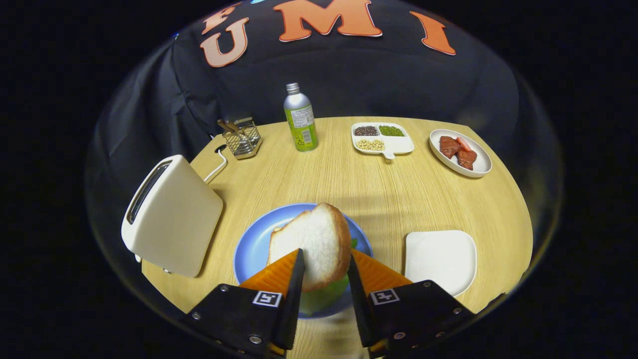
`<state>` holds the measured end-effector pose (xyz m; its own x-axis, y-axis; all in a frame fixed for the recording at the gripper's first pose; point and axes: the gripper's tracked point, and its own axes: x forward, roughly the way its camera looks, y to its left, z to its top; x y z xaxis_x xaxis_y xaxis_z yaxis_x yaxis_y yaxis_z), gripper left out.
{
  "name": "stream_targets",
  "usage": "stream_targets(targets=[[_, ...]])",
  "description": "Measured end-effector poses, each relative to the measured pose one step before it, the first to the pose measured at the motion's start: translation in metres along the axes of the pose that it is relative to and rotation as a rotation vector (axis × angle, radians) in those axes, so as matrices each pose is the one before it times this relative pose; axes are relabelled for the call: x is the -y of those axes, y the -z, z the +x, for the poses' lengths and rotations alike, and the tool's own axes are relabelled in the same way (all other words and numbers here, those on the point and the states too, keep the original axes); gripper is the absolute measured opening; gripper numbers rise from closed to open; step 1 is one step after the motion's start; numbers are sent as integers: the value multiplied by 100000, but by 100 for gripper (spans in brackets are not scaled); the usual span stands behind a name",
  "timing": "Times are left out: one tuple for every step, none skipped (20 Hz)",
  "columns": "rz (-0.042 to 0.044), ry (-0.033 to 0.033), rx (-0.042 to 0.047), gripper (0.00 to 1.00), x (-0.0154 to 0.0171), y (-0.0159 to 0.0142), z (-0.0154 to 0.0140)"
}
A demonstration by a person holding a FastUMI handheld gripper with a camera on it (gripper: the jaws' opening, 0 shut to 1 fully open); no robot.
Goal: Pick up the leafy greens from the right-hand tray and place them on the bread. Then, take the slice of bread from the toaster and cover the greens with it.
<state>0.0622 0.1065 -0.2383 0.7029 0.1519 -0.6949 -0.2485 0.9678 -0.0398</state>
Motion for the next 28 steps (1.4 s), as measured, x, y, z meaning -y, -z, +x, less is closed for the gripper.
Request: stream_targets(targets=[[-31,-338,-1254,57,16,393,211],[-267,-8,-710,60,126,309,244],[-187,165,-340,65,149,111,84],[-339,966,481,70,291,-41,-46],[129,800,977,74,304,-251,-55],[393,518,675,79,339,-242,-152],[296,330,620,89,374,-332,-180],[-180,632,860,93,497,-397,-386],[-683,792,1062,98,590,-551,-402],[-822,1132,1368,98,712,-565,-582],[-820,930,1466,98,717,-645,-580],[-426,820,2121,98,776,-843,-687],[-81,978,2290,98,760,-898,-705],[72,883,2129,98,784,-798,-759],[421,920,2415,98,799,-923,-839],[755,768,2660,98,783,-1008,-778],[785,869,3172,98,743,-1187,-802],[587,1222,3673,98,938,-1356,-839],[309,1148,3654,98,810,-1299,-768],[77,1257,3388,98,676,-1282,-741],[-180,1307,3232,98,797,-1330,-818],[-429,1094,3394,98,626,-1279,-589],[-479,1371,3652,98,647,-1343,-632],[-492,1081,3866,98,553,-1346,-665],[-164,815,3891,98,453,-1338,-553],[-88,367,3148,98,209,-1150,-572],[-179,193,2366,98,216,-927,-505],[-333,370,1912,98,295,-635,-592]])
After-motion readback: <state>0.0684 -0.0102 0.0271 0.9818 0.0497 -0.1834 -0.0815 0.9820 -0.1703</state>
